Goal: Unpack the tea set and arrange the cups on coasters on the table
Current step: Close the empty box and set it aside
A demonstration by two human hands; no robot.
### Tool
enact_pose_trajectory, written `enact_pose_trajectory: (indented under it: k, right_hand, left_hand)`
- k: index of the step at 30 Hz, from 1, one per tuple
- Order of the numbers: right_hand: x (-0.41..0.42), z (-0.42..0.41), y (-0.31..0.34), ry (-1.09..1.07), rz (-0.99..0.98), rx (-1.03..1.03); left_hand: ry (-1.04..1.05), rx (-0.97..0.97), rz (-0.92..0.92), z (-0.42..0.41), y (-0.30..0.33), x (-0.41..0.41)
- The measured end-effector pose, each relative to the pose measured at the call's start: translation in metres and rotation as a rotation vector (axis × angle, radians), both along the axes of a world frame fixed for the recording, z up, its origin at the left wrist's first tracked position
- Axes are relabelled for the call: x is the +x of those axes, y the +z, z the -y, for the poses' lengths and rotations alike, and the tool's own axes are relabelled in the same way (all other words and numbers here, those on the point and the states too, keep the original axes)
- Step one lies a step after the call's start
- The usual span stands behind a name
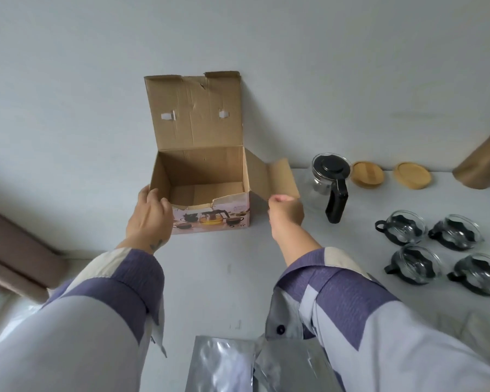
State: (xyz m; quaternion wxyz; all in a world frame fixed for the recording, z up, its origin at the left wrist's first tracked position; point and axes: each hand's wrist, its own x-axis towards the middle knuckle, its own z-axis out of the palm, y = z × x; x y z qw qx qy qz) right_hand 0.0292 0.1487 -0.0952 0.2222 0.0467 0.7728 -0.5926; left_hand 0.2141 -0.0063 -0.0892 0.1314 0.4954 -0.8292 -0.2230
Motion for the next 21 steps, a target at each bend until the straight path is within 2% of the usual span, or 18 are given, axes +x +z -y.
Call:
enact_pose_trajectory:
  k: [5,8,10,12,14,18,19,21]
  right_hand:
    - [0.008,0.011,0.032,-0.083,-0.593,0.045]
    - [0.018,0.012,0.039,0.093,-0.916,0.058]
    - [0.022,0.012,0.035,0.275,-1.043,0.099]
    - [0.018,0.012,0.025,0.438,-1.047,0.151]
    - [0.010,0.012,0.013,0.556,-0.919,0.238]
    - [0.003,0.011,-0.001,0.561,-0.806,0.268]
    - [0.003,0.012,-0.002,0.551,-0.809,0.256]
    - [0.004,0.014,-0.003,0.527,-0.824,0.246]
  left_hand:
    - [-0.001,0.011,-0.009,0.002,0.000,-0.001]
    - [-0.025,0.011,-0.032,0.000,0.001,-0.009]
    - [-0.049,-0.002,-0.057,0.000,-0.001,-0.013]
    - [-0.061,-0.005,-0.120,0.000,-0.003,-0.016]
    - [0.004,0.047,-0.249,-0.001,-0.006,-0.017]
    - [0.355,0.339,-0.504,0.009,-0.005,-0.023]
    - [0.396,0.338,-0.535,0.012,-0.004,-0.025]
    - [0.407,0.153,-0.617,0.016,0.002,-0.025]
